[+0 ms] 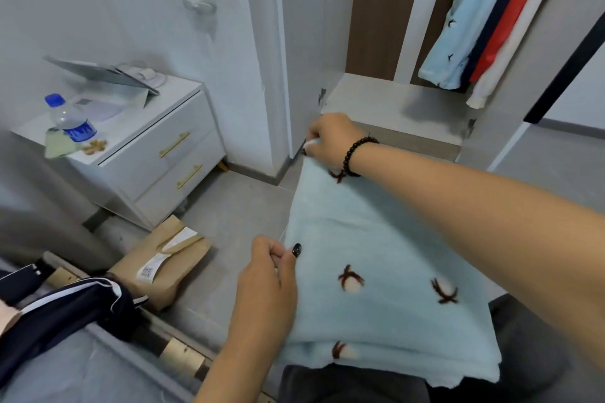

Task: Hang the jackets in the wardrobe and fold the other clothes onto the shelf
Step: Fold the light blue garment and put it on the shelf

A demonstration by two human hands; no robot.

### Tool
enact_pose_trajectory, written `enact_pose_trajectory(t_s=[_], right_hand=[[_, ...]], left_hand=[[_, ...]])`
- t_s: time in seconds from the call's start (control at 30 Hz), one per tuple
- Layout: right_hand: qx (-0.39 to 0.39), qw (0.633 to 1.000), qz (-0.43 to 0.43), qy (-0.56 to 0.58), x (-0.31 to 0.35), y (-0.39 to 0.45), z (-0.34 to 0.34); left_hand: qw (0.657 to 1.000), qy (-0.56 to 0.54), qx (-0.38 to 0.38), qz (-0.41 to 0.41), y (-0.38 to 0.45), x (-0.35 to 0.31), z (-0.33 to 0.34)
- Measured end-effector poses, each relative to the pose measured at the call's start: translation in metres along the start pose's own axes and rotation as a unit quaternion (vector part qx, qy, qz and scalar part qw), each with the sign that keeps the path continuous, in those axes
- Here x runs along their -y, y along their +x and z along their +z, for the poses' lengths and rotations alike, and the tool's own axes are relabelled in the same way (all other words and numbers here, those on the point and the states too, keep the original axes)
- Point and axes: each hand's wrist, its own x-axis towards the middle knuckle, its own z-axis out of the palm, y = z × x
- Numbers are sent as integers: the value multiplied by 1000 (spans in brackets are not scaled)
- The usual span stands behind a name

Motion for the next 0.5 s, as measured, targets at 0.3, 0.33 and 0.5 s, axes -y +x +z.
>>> enact_pose_trajectory(t_s=[0.3, 0.33, 0.5], right_hand=[[37, 997, 58, -37, -28, -23, 15], [31, 997, 45, -62, -25, -28, 8], [-48, 993, -33, -100, -27, -104, -13]], left_hand=[[992, 105, 66, 20, 11, -7, -7], [989, 129, 58, 27, 12, -11, -8], [989, 118, 26, 89, 20, -38, 7]])
